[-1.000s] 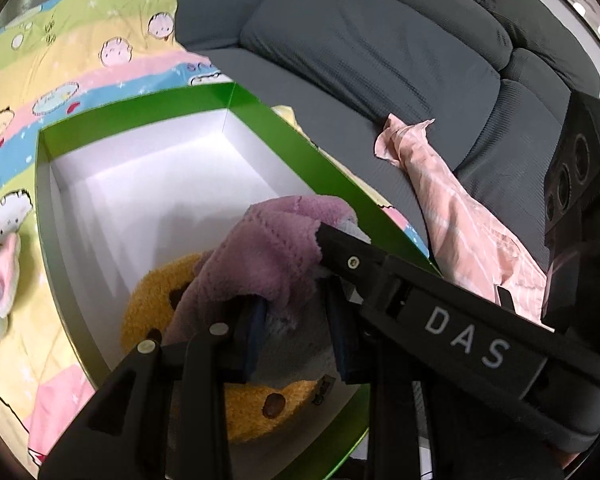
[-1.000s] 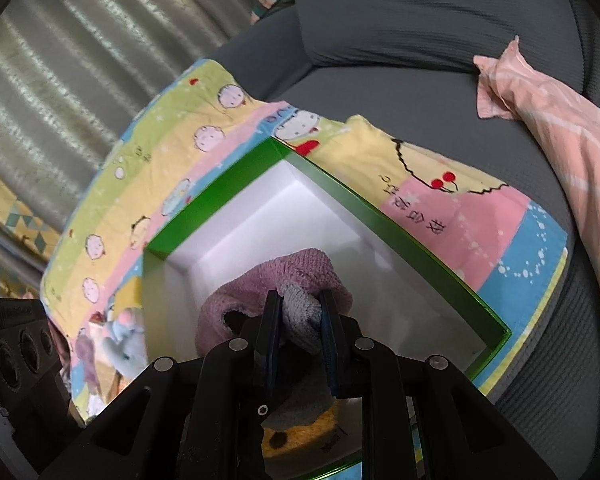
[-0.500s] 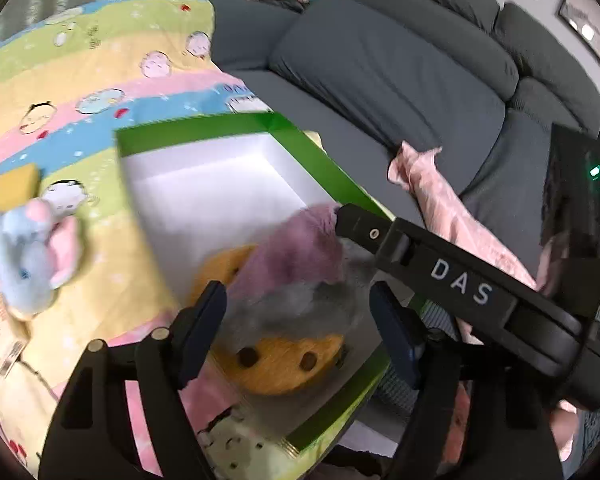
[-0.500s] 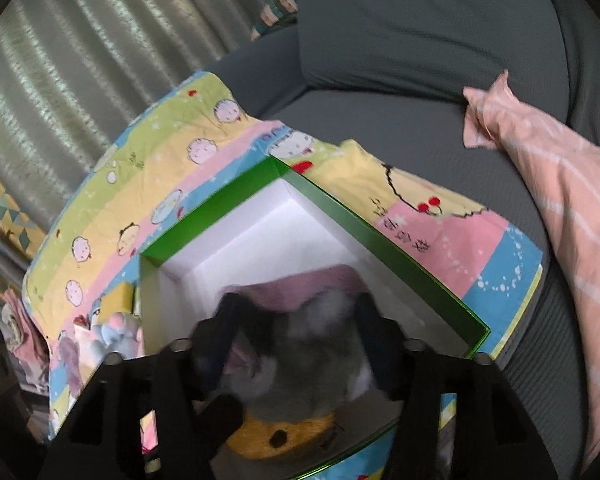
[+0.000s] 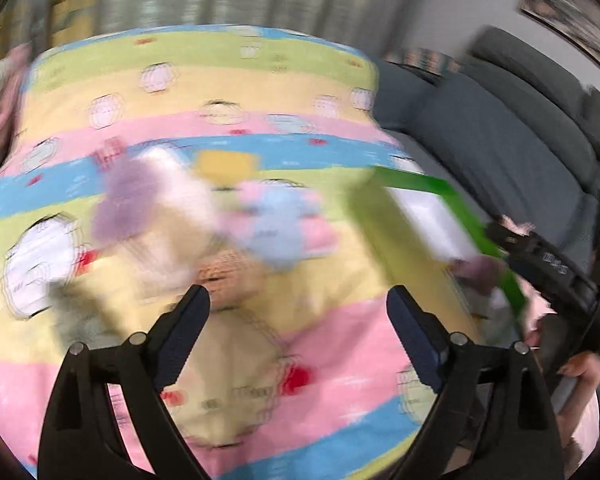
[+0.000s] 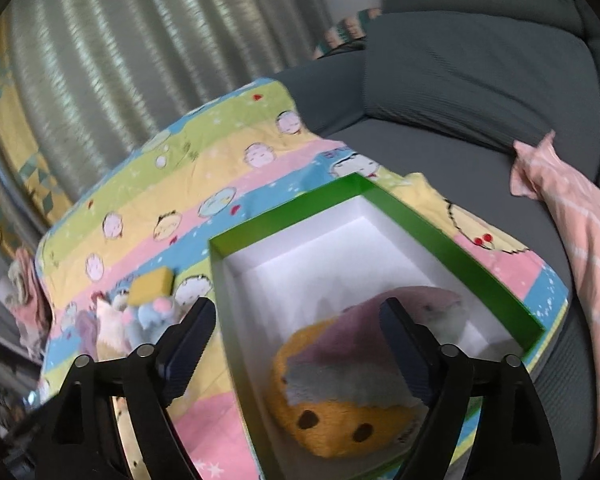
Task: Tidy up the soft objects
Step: 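Lower the mauve cloth onto the cookie plush and open the right tool, then swing the right tool back toward the remaining plush toys on the quilt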
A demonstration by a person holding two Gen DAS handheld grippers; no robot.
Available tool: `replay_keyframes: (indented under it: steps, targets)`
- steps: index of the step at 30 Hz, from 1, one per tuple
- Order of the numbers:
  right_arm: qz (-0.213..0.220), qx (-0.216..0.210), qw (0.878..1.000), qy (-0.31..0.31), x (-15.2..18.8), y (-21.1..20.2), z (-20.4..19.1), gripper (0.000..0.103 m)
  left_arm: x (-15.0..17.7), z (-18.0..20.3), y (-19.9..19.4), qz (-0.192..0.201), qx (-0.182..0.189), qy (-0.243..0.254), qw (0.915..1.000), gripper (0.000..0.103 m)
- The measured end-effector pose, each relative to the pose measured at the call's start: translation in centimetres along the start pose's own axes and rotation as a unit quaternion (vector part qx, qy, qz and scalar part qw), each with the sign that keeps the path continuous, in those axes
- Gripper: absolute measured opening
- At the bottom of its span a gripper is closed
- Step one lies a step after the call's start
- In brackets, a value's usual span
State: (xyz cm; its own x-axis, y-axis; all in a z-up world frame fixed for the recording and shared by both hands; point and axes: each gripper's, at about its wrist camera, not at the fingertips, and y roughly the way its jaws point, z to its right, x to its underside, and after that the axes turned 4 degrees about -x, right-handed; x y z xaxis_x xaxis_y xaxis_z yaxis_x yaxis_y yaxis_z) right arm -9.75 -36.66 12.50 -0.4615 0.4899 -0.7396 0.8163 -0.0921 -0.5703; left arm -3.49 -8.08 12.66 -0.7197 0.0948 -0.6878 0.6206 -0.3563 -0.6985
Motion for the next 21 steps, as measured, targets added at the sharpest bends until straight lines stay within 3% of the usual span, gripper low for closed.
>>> replay_keyframes:
  steps: [3, 7, 11, 14, 18, 21]
  targets:
    - [0.007, 0.013, 1.0, -0.009, 0.3, 0.7, -1.3, 0.085, 0.9, -4.8, -0.6, 0.004, -0.032, -0.042, 0.9986, 0.09]
    - [0.053, 0.115, 0.99, -0.059, 0.9, 2.0, -3.8, 0.085, 2.5, -10.5, -0.8, 0.014, -0.072, -0.113, 0.9909, 0.09]
    - [0.008, 0.135, 0.988, -0.081, 1.4, 5.0, -5.2, 0.085, 3.5, -15.9, -0.6, 0.003, -0.114, -0.184, 0.9763, 0.09]
    - [-0.002, 0.15, 0.984, -0.098, 2.0, 6.1, -6.1, 0.085, 3.7, -17.9, -1.2, 0.012, -0.15, -0.205, 0.9671, 0.09]
    - [0.032, 0.195, 0.972, -0.129, 2.9, 6.1, -7.8, 0.085, 4.0, -19.3, -1.2, 0.003, -0.139, -0.229, 0.9635, 0.09]
    - [0.053, 0.195, 0.969, -0.139, 3.1, 5.9, -8.6, 0.085, 4.1, -19.3, -1.1, -0.004, -0.132, -0.231, 0.964, 0.09]
